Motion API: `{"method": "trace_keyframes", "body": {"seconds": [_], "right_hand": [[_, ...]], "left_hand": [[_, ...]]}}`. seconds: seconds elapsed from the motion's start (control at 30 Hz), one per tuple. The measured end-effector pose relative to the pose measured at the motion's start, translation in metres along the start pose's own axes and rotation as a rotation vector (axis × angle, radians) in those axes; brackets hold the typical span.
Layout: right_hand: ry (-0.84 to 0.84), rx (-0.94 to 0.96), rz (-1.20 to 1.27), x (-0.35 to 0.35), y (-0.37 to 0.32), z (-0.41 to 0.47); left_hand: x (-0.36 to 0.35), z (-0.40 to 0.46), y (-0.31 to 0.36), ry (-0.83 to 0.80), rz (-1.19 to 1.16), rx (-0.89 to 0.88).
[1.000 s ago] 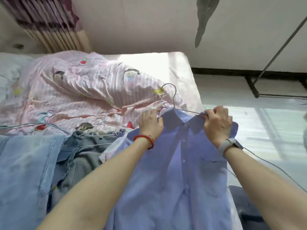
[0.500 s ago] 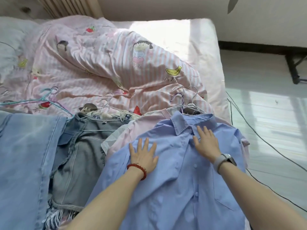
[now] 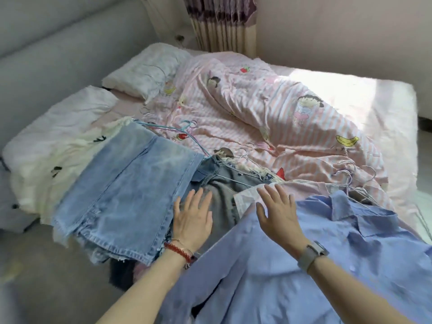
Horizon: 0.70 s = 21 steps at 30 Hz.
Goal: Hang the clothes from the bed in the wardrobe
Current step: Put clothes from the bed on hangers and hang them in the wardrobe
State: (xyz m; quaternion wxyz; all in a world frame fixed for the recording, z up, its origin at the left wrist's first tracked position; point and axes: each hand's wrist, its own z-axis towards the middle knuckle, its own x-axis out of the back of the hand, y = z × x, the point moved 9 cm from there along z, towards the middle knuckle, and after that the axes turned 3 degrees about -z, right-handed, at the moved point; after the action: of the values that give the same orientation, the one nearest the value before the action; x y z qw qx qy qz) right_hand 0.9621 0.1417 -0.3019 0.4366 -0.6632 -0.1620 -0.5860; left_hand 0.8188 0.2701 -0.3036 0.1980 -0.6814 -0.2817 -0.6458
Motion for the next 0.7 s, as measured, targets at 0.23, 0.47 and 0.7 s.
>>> {"method": "trace_keyframes", "body": {"seconds": [0.23, 0.47, 0.7], "right_hand": [[-0.111, 0.457, 0.098, -0.016, -0.263, -0.043], [-0.266, 0.898, 0.246, -0.055, -0.502, -0.204], [-0.470, 1.298, 0.329, -0.099, -0.653, -0.391]], "left_hand": [[0.103, -0.186, -0.205, 0.304, -0.096, 0.411], [0.151, -0.462, -0.331, 0.641, 0.005, 0.842], [0.146, -0.708, -0.361, 0.752, 0.121, 1.344]]}}
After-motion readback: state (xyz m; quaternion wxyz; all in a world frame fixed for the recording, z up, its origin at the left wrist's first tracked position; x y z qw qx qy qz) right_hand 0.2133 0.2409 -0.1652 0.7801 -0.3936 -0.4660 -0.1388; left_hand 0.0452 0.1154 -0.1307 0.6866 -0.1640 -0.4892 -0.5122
